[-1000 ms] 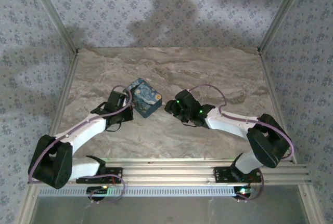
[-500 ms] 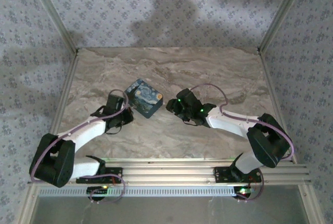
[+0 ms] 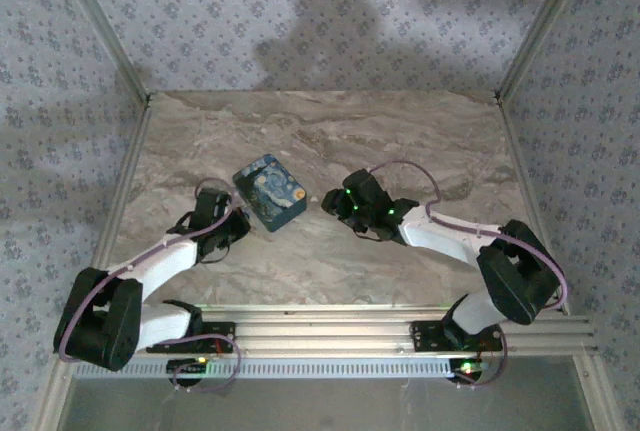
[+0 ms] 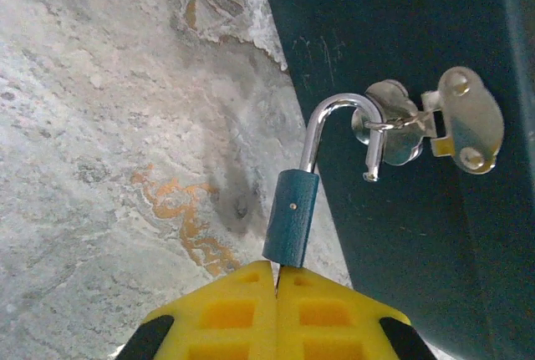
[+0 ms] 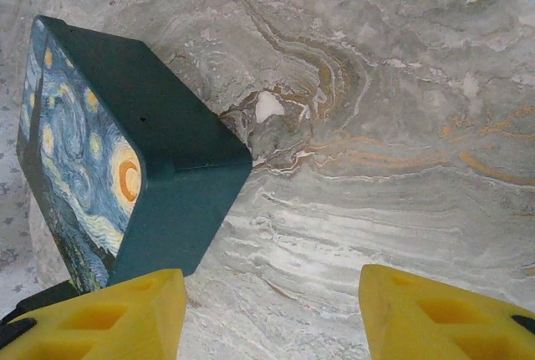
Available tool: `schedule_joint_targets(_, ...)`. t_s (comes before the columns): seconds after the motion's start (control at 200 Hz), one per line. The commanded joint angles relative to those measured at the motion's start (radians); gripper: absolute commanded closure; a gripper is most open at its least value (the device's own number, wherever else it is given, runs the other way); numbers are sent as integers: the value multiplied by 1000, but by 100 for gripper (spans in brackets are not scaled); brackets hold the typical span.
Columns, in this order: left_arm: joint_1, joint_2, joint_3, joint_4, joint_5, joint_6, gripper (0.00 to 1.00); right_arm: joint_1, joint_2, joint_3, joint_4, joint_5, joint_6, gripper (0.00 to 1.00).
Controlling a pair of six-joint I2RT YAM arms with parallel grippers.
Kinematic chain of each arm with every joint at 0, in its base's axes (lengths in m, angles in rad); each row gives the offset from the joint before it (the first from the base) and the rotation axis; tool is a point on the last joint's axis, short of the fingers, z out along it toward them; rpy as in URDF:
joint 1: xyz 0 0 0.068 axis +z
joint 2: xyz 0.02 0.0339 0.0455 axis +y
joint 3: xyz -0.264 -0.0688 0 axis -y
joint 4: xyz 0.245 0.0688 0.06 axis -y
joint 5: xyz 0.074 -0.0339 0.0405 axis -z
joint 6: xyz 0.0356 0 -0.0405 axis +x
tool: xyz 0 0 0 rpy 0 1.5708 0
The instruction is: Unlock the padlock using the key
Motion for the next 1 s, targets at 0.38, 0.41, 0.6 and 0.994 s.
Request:
schedule_joint_targets(0.38, 6, 23, 5, 85, -14, -34, 100, -10, -22, -2, 1, -1, -31, 42)
schedule_joint_targets(0.41, 6, 27, 2, 95, -8, -39, 100, -10, -23, 0, 1, -2, -31, 42)
schedule_joint_targets(0.6, 4, 18, -28, 183, 8, -113, 100, -9, -21, 12, -14, -11, -38, 43)
schedule_joint_targets(0.994, 4, 0, -56, 257, -45, -183, 100, 2, 7, 25, 7, -18, -30, 42)
